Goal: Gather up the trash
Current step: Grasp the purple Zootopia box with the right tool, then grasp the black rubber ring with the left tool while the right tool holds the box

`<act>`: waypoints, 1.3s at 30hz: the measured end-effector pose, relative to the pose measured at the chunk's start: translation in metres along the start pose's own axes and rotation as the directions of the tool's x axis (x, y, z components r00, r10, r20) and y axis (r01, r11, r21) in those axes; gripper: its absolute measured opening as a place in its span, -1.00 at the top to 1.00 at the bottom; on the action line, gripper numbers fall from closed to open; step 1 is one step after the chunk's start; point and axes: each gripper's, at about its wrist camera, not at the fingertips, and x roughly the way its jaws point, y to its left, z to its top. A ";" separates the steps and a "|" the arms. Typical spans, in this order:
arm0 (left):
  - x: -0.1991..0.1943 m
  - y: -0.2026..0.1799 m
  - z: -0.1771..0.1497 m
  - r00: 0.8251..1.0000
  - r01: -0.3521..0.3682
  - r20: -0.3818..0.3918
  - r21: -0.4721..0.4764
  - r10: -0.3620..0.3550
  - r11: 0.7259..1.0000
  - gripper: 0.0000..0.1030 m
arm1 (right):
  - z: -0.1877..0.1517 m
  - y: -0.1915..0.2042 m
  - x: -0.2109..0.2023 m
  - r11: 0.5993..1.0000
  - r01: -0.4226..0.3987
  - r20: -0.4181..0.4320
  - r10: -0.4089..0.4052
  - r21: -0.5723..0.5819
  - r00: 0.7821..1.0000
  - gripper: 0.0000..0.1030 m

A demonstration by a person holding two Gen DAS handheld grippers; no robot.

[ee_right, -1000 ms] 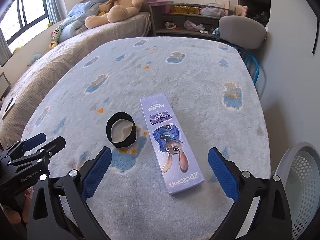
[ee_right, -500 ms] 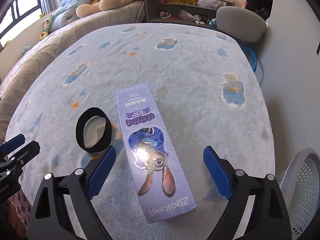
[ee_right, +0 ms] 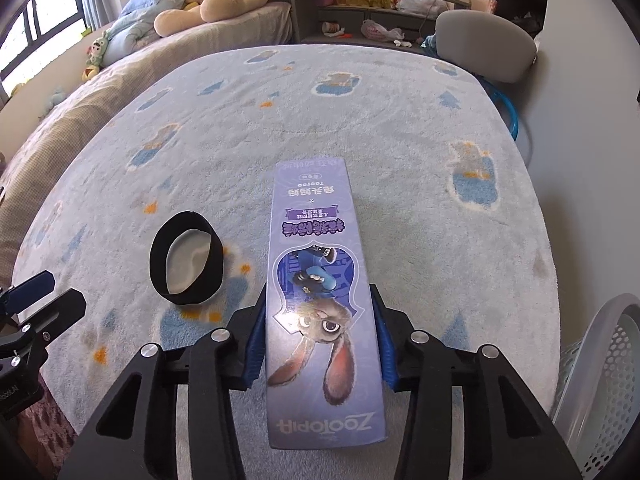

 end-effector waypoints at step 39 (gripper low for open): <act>0.057 -0.075 0.027 0.994 0.088 -0.065 0.085 -0.082 0.992 0.49 | -0.044 -0.062 -0.077 0.979 -0.042 0.110 0.020 0.200 0.994 0.15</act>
